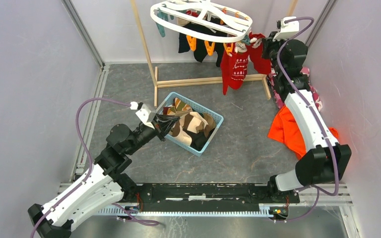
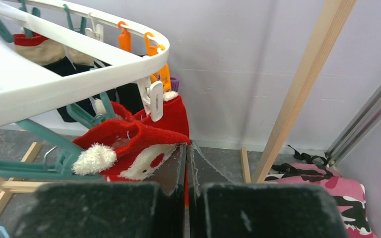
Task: Clip the socks to the hanger
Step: Adjust the hanger on the clothesline.
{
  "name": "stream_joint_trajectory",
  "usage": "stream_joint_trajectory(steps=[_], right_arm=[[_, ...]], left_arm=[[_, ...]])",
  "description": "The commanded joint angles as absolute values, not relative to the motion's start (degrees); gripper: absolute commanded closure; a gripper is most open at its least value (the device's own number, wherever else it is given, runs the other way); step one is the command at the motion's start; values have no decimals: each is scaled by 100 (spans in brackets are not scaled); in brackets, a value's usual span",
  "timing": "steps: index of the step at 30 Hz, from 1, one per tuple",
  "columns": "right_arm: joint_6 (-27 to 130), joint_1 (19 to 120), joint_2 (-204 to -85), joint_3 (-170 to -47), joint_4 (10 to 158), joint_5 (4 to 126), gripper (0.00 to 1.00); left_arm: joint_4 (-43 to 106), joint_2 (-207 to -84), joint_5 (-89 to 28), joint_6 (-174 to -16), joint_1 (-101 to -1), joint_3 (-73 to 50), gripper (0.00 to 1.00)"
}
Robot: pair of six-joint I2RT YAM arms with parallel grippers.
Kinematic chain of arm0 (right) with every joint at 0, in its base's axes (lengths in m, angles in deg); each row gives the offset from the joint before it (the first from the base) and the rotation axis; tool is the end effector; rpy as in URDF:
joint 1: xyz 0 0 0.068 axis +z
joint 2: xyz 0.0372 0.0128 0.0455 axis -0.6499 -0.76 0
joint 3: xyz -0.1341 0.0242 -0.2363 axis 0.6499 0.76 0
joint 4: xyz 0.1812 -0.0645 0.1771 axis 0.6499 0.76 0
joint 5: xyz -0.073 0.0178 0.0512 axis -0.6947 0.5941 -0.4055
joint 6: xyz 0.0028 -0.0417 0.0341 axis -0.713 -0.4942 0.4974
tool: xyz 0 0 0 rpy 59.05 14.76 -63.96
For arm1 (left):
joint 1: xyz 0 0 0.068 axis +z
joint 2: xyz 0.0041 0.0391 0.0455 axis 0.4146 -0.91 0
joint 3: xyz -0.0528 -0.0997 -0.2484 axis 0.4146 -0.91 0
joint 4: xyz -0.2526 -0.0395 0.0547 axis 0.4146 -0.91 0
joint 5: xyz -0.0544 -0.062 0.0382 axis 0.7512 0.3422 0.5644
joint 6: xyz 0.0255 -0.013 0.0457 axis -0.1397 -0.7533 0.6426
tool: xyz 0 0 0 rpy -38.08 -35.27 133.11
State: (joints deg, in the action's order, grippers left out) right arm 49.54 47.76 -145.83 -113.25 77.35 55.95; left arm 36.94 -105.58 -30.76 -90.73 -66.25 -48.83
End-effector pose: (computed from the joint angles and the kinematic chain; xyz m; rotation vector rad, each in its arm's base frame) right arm 0.3380 0.0421 0.4352 -0.0192 1.5029 0.1517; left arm 0.1151 -0.1096 0.3365 0.5604 1.3933 -0.7951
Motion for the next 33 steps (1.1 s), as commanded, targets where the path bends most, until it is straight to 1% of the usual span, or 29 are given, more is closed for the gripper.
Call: stream_joint_trajectory(steps=[1,5,17,26,33], right_arm=[[4880,4562,-14883,-11816,7448,5690,100],[4995,4401,-15143,-12100,7561,5885,100],[5036,4090,-15277,-12285,7618,5741,100],[5119,3893,-15342,-12248,7762,5855,100],[5122,3737,-15559,-12534,7995,5852,100]], left_arm=[[4114,-10748,-2791,-9077,-6642,-4646,98],[4221,-10895,-2718,-9100,-6642,-4617,98],[4494,-11209,-2580,-9161,-6642,-4578,98],[4894,-11460,-2461,-9439,-6642,-4622,98],[4965,-11533,-2396,-9535,-6642,-4594,98]])
